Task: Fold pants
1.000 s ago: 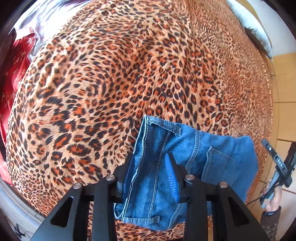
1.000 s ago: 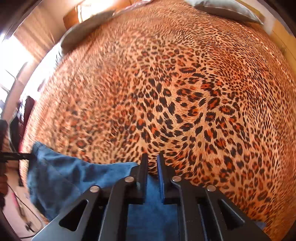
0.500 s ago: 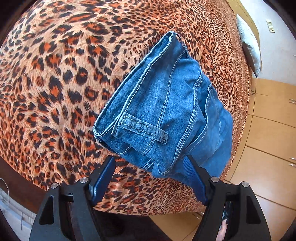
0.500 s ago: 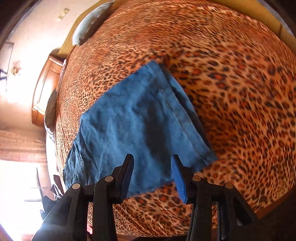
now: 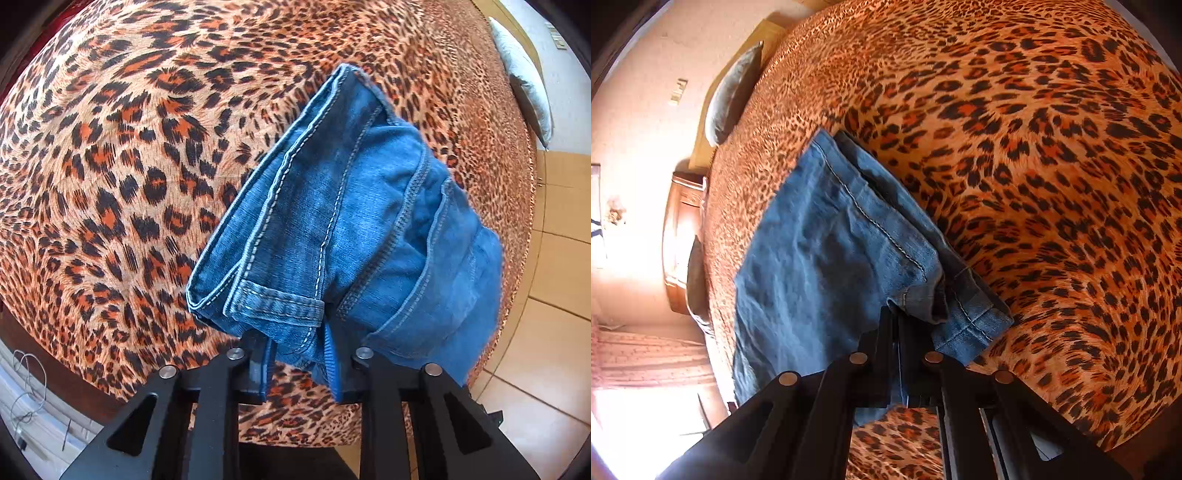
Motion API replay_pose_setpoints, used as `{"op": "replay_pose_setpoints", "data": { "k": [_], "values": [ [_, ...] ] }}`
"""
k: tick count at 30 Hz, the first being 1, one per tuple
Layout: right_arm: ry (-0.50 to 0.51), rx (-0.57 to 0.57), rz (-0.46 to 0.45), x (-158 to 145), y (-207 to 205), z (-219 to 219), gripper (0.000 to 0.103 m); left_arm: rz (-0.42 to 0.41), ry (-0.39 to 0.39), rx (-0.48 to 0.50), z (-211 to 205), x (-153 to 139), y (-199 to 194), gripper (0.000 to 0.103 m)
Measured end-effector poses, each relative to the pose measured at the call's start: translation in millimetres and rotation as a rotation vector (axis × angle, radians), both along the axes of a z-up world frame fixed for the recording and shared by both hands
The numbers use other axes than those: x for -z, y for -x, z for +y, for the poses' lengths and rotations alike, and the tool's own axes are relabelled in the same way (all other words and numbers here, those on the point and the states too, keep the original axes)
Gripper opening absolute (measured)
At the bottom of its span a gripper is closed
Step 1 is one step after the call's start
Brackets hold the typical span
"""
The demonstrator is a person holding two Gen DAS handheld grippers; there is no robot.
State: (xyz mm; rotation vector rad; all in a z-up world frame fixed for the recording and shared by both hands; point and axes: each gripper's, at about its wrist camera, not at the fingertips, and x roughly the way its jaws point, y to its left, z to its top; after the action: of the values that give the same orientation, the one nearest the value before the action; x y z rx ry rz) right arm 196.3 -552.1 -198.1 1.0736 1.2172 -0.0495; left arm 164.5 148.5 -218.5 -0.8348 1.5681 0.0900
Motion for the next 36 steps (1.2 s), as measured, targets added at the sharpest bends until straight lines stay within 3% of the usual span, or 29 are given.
{"op": "replay_pose_setpoints", "data": {
  "k": [2,5,10,12,14,17,19,21,26,29,36],
  "values": [
    [0.005,-0.015,-0.021,-8.6,6.0,-7.0,0.002,-0.023,-0.04,0.045,-3.9,-9.8,4.3,0.021],
    [0.028,-0.006,0.019,0.2,19.3,-17.6,0.002,0.023,-0.078,0.08,-9.3,6.3,9.5,0.022],
    [0.027,0.022,0.07,21.3,36.2,-25.6,0.003,0.049,-0.038,0.078,-9.2,15.0,7.1,0.025],
    [0.04,-0.002,0.082,14.2,34.1,-24.1,0.007,0.031,-0.028,0.122,-6.7,5.4,4.6,0.032],
    [0.08,-0.008,0.06,-2.7,31.8,-27.8,0.007,-0.018,-0.017,0.168,-4.1,-10.2,10.0,0.049],
    [0.162,-0.011,-0.006,-30.4,25.4,-41.4,0.012,-0.117,0.022,0.191,9.2,-34.8,17.6,0.055],
    [0.189,-0.033,-0.037,-38.8,7.3,-47.6,0.036,-0.156,-0.001,0.176,21.1,-47.1,8.7,0.06],
    [0.188,-0.058,-0.06,-39.0,-14.4,-49.0,0.045,-0.163,-0.057,0.145,34.2,-53.5,-7.6,0.069],
    [0.181,-0.143,-0.096,-24.0,-87.0,-33.3,0.045,-0.107,-0.122,0.102,39.6,-34.6,-59.9,0.07],
    [0.236,-0.201,-0.058,-10.0,-118.9,-20.2,0.045,-0.068,-0.13,0.075,36.5,-18.4,-76.8,0.07],
    [0.339,-0.357,0.006,12.0,-151.5,14.2,0.045,-0.047,-0.093,0.028,36.3,10.1,-106.1,0.075]
  ]
}}
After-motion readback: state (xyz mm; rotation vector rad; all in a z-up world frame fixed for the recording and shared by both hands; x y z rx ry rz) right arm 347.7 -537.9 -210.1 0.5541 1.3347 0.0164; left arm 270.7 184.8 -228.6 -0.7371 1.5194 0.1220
